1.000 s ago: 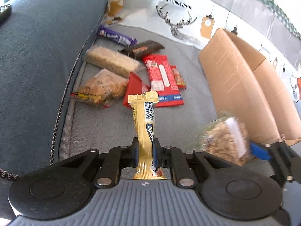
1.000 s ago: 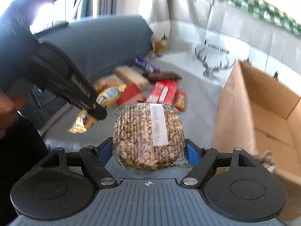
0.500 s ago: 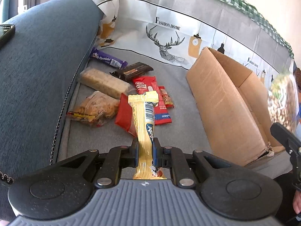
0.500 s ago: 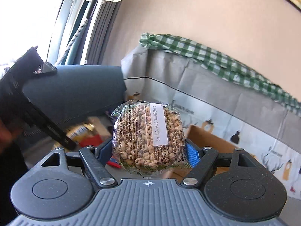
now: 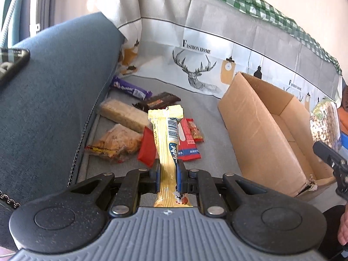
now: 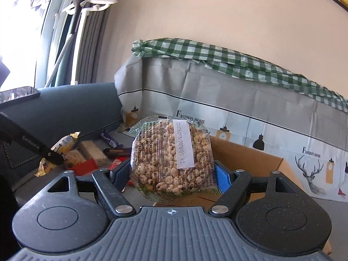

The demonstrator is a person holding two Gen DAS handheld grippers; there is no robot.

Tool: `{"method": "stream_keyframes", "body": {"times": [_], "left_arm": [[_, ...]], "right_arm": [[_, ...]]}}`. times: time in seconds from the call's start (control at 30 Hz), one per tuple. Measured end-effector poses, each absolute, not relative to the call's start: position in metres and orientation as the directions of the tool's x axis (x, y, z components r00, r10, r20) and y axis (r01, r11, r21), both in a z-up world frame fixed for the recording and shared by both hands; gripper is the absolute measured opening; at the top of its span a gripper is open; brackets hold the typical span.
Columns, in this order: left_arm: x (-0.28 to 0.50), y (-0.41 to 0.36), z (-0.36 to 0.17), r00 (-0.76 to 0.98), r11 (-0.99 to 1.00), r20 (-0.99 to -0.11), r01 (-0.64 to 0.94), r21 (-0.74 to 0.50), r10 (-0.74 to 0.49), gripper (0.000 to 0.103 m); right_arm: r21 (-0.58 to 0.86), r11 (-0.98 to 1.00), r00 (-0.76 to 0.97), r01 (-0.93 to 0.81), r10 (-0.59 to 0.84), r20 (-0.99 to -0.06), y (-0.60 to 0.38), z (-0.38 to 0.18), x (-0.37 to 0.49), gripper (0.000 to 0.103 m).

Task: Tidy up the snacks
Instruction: 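Carry both snacks over the cardboard box and open both grippers to drop them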

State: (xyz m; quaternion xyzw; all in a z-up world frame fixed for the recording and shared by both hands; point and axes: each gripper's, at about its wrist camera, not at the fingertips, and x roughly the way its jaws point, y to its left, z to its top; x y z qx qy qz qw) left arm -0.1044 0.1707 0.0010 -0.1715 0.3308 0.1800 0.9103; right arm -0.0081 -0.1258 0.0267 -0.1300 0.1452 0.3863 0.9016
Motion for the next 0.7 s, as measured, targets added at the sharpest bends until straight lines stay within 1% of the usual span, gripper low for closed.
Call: {"method": "stream_keyframes", "body": {"times": [0.27,0.53,0.7], "left_arm": [[-0.108,0.156,0.010,0.724,0.869,-0.615,-0.479,-0.124,0.311,0.015],[-0.110,0.145,0.016,0.723,0.856,-0.596,-0.505,-0.110,0.350,0.015],[-0.110,0.138,0.020,0.712,0.845,-0.598,-0.525,-0.104,0.368,0.015]], "right_arm": [[-0.045,0.708,0.678,-0.704,0.652,-0.340,-0.140,0.028,0.007,0.079],[-0.006,0.720,0.681,-0.694,0.654,-0.329,-0.151,0.028,0.016,0.079],[0.042,0.747,0.691,-0.664,0.633,-0.349,-0.158,0.026,0.028,0.079]]}}
